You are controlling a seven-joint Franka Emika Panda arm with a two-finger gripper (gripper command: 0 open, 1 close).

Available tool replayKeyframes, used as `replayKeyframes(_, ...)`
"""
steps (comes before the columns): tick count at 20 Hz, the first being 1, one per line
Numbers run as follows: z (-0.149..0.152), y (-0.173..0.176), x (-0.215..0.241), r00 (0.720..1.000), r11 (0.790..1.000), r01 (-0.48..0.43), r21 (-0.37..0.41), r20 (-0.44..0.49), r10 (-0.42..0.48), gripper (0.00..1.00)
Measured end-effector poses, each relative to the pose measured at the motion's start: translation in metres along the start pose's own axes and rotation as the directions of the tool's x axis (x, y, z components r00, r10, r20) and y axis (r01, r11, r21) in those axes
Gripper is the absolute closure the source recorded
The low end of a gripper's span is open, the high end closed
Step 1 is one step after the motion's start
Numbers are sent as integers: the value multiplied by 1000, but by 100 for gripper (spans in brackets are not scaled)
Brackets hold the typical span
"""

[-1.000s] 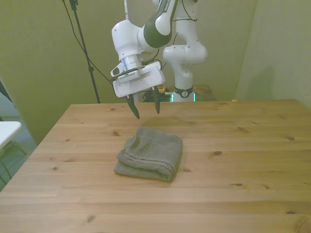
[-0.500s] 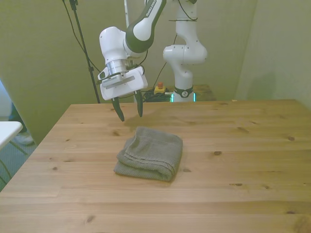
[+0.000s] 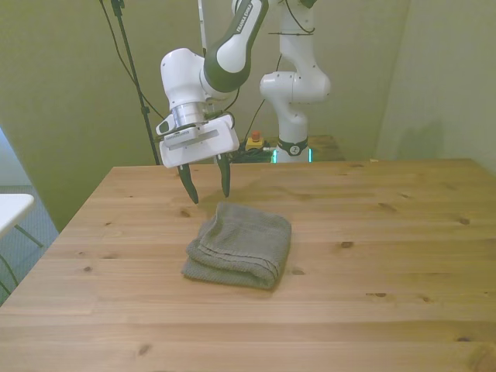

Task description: Unfold the towel

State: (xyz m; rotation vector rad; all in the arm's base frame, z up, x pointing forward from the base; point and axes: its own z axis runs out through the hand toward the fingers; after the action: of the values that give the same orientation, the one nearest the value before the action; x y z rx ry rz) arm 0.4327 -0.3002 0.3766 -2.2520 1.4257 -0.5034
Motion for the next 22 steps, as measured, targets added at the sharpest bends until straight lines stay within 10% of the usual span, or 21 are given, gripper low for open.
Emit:
replayKeyframes(9,35,-17,-22,999,999,32,-22,0,-32,0)
replayKeyframes(10,37,-18,-23,999,999,35,-25,-6,-35,100)
replayKeyframes(22,47,-31,-28,999,999,50,-23,-19,-50,100)
